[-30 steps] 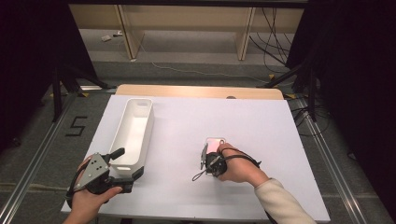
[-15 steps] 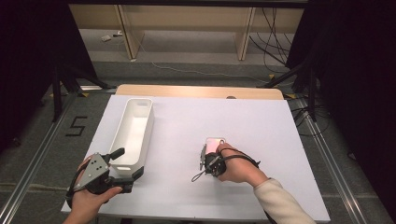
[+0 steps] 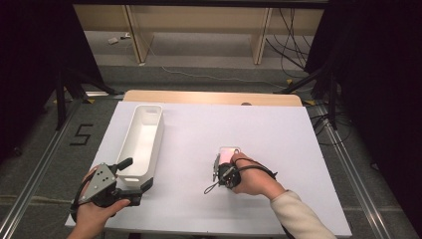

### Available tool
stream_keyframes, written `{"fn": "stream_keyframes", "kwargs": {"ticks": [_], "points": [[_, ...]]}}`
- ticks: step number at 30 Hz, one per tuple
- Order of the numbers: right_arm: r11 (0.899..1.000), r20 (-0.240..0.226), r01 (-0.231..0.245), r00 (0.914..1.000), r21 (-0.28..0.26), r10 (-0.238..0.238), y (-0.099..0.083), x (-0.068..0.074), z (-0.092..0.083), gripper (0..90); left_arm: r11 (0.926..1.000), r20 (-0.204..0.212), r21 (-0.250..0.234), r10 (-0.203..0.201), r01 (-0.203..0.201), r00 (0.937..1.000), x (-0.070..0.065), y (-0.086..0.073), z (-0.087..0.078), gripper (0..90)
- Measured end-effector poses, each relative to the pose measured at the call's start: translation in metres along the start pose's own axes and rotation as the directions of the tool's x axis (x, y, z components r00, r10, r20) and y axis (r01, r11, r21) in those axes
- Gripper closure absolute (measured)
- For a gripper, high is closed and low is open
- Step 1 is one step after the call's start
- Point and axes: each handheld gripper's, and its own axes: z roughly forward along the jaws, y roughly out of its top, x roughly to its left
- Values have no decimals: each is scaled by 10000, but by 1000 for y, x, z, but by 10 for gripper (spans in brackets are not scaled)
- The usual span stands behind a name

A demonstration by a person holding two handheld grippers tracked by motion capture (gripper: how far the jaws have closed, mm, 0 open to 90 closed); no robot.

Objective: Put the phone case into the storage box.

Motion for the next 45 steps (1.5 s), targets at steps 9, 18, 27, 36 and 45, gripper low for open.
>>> {"fn": "stream_keyframes", "kwargs": {"ticks": [9,18,27,36,45], "points": [[9994,102,315,9995,-155,-314,0,-1,1,877,10000,5,0,5,-5,10000,0,0,0,80],[9993,181,346,9992,-149,-343,1,1,1,882,10000,-1,-18,-17,17,10000,0,0,0,81],[9990,350,400,9986,-204,-393,-1,3,0,885,10000,-10,-3,41,-41,10000,0,0,0,82],[9999,380,94,9992,-56,-91,-3,5,-1,887,10000,-13,-5,-8,8,10000,0,0,0,83],[9987,577,353,9978,-364,-332,-4,4,-3,887,10000,-28,8,-16,16,10000,0,0,0,85]]}}
